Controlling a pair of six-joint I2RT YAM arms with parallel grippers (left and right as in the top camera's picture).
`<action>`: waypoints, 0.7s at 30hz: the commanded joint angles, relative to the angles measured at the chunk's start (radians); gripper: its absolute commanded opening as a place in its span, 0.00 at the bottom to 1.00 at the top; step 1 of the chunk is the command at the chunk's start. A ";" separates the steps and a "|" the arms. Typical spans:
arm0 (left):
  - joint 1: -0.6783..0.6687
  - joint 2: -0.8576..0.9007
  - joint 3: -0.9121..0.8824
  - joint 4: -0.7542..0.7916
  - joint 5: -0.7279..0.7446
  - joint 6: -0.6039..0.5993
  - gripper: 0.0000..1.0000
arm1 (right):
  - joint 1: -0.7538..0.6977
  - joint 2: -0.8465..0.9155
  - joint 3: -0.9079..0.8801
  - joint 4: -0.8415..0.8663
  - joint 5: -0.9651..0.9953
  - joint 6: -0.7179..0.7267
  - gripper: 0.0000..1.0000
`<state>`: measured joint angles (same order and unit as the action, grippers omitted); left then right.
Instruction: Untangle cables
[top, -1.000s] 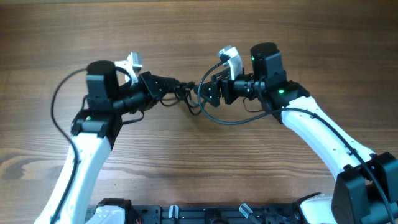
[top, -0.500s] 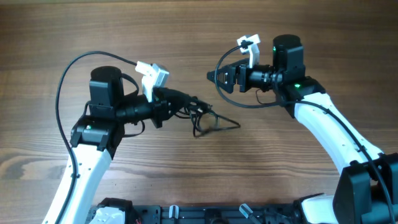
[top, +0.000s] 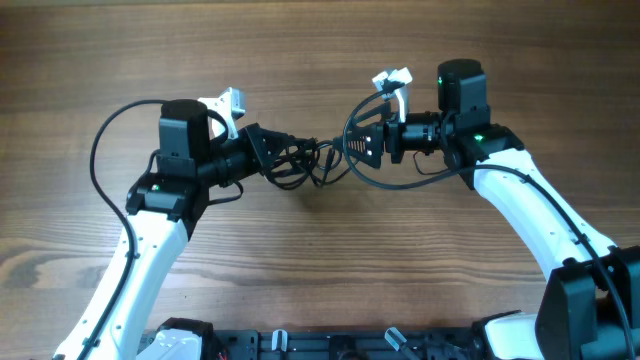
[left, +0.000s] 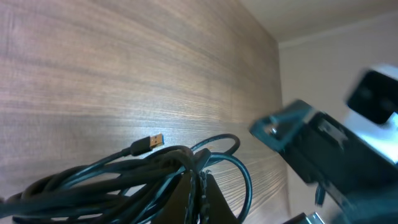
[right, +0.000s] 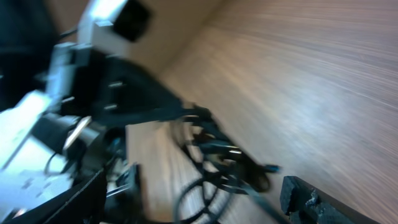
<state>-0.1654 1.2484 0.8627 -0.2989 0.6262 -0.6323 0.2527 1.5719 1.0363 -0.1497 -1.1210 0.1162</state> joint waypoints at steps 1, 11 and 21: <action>0.002 -0.003 0.015 0.018 0.001 -0.132 0.04 | 0.003 -0.005 0.003 -0.005 -0.057 -0.060 0.92; -0.013 -0.003 0.014 -0.061 -0.181 -0.450 0.04 | 0.001 -0.042 0.018 -0.188 0.454 0.116 0.62; -0.020 0.119 0.014 -0.170 -0.321 -0.308 0.04 | 0.250 -0.094 0.117 -0.631 0.520 0.100 0.55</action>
<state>-0.1780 1.3079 0.8661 -0.4545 0.3264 -1.0149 0.4118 1.4818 1.1469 -0.7334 -0.6769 0.2085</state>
